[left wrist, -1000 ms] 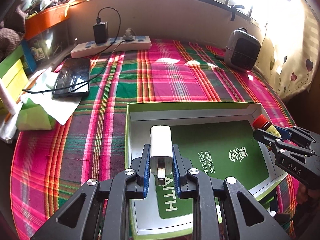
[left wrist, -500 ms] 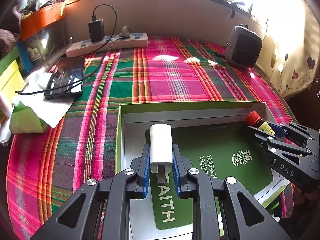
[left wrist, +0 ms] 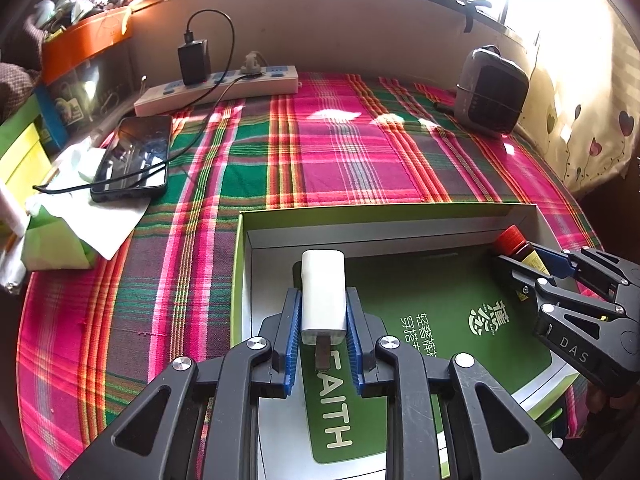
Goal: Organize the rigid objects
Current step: 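Carry the plug into the green tray and release while the right gripper sets the jar inside, then withdraw both grippers and grasp the silver metal bar with the right gripper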
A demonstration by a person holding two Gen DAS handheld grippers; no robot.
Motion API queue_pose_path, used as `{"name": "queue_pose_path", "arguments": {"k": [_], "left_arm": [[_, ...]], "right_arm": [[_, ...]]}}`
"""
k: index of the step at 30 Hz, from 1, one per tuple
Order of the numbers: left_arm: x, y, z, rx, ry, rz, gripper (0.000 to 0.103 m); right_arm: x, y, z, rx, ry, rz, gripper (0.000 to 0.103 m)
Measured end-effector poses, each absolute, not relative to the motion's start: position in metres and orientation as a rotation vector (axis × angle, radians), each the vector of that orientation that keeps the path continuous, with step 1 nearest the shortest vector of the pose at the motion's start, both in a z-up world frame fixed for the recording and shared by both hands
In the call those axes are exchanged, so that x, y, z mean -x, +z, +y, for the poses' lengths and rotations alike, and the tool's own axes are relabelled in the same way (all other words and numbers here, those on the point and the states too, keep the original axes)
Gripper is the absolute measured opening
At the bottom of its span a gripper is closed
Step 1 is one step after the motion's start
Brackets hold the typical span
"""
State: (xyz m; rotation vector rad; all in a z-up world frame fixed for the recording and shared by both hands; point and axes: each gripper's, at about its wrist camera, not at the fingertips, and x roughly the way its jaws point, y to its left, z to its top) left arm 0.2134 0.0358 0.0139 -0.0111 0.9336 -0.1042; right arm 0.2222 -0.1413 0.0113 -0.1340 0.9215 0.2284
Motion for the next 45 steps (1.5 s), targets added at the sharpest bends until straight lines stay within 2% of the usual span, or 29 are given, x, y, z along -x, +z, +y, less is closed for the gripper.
{"name": "queue_pose_path", "arguments": {"k": [7,12,30,45], "left_arm": [[-0.211,0.015,0.031,0.008,-0.119,0.939,0.032],[-0.205,0.02,0.031,0.013,-0.112,0.928,0.041],[-0.14,0.054,0.044,0.05,-0.113,0.85,0.041],[-0.082,0.038,0.071,0.149,-0.128,0.875,0.041]], "right_arm": [[-0.221,0.013,-0.142,0.115,0.241,0.915,0.038],[-0.216,0.017,-0.143,0.097,0.244,0.896,0.051],[-0.161,0.048,-0.17,0.031,0.239,0.826,0.053],[-0.091,0.046,-0.198,0.015,0.262,0.802,0.053]]}}
